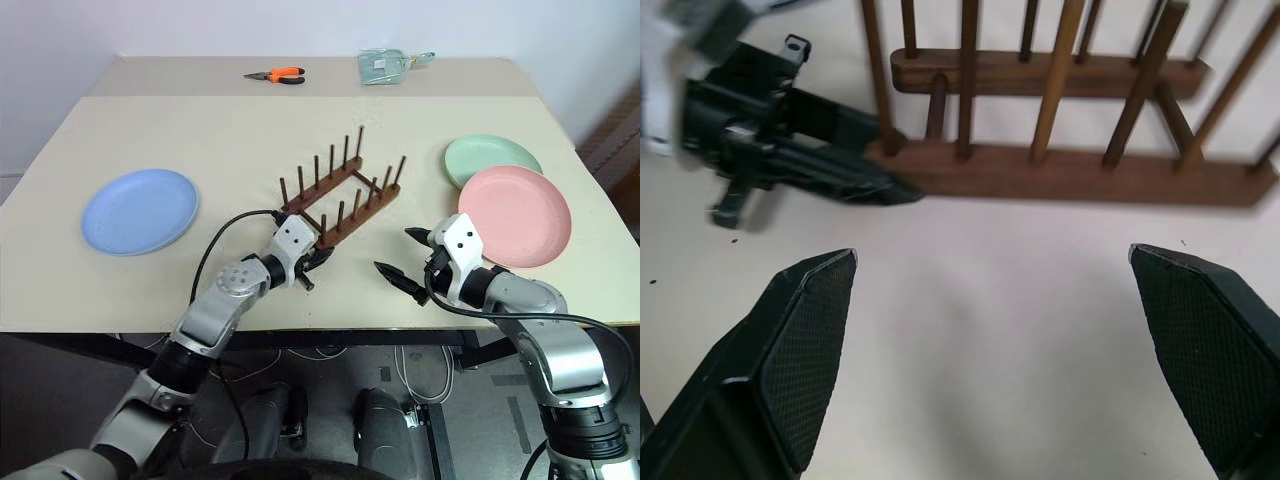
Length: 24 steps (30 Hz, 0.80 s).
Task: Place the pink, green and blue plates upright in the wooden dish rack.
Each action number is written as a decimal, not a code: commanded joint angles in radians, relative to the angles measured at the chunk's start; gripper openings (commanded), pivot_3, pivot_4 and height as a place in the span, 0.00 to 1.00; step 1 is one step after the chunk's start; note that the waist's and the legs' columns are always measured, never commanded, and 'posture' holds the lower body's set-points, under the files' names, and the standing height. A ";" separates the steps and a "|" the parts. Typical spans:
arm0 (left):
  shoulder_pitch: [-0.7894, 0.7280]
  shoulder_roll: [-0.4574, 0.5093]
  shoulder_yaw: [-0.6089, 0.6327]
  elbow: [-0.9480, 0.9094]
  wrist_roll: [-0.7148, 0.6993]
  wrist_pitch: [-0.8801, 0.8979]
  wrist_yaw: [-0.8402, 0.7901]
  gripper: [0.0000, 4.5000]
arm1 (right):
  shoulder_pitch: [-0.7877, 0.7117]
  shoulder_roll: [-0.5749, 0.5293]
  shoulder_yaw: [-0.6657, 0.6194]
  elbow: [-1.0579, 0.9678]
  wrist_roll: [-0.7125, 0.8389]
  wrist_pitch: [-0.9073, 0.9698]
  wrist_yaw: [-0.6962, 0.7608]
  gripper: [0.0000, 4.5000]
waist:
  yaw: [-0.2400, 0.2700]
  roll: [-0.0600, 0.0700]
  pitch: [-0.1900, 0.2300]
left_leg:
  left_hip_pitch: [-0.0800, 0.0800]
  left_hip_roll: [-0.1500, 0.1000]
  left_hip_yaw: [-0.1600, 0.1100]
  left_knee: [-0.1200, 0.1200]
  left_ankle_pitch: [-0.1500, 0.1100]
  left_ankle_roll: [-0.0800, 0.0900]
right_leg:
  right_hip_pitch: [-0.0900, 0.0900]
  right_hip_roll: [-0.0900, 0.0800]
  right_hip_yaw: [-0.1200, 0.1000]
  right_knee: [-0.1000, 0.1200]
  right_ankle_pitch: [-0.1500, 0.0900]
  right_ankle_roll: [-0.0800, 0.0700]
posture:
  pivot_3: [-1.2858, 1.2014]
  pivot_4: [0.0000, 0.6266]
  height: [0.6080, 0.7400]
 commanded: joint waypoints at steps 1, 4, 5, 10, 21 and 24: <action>-0.011 0.110 -0.002 -0.005 -0.075 -0.093 -0.250 0.17 | 0.009 -0.027 -0.060 0.005 -0.011 -0.025 0.002 1.00 | -0.001 0.000 0.000 | 0.000 0.000 0.000 0.000 0.000 0.000 | 0.000 0.000 0.000 0.000 0.000 0.000 | 0.52 0.24 1.00; -0.041 0.197 0.009 0.046 -0.099 -0.145 -0.390 0.17 | 0.020 -0.035 -0.079 0.019 -0.020 -0.042 0.008 1.00 | -0.001 0.000 0.000 | 0.000 0.000 0.000 0.000 0.000 0.000 | 0.000 0.000 0.000 0.000 0.000 0.000 | 0.52 0.24 1.00; -0.050 0.225 0.006 0.070 -0.092 -0.177 -0.425 0.28 | 0.023 -0.035 -0.084 0.021 -0.022 -0.046 0.009 1.00 | -0.001 0.000 0.000 | 0.000 0.000 0.000 0.000 0.000 0.000 | 0.000 0.000 0.000 0.000 0.000 0.000 | 0.52 0.24 1.00; -0.076 0.261 0.035 0.170 -0.058 -0.225 -0.419 0.82 | 0.045 -0.030 -0.090 0.027 -0.033 -0.069 0.010 1.00 | 0.000 0.000 0.000 | 0.000 0.000 0.000 0.000 0.000 0.000 | 0.000 0.000 0.000 -0.001 0.000 0.000 | 0.52 0.24 1.00; 0.222 0.398 0.171 -0.357 -0.215 0.230 -0.334 0.32 | 0.060 -0.050 -0.044 0.085 -0.077 -0.083 0.041 0.23 | -0.041 0.002 -0.001 | 0.002 0.001 -0.001 -0.001 -0.001 0.001 | 0.001 0.001 0.001 0.001 0.000 0.000 | 0.52 0.24 1.00; 0.213 0.344 0.114 -0.445 -0.246 0.328 -0.297 0.21 | 0.010 -0.045 0.046 0.150 -0.171 -0.103 0.016 0.01 | -0.037 0.002 -0.001 | 0.003 0.000 -0.001 -0.001 -0.003 0.003 | 0.002 0.000 0.001 0.001 0.000 0.000 | 0.52 0.24 1.00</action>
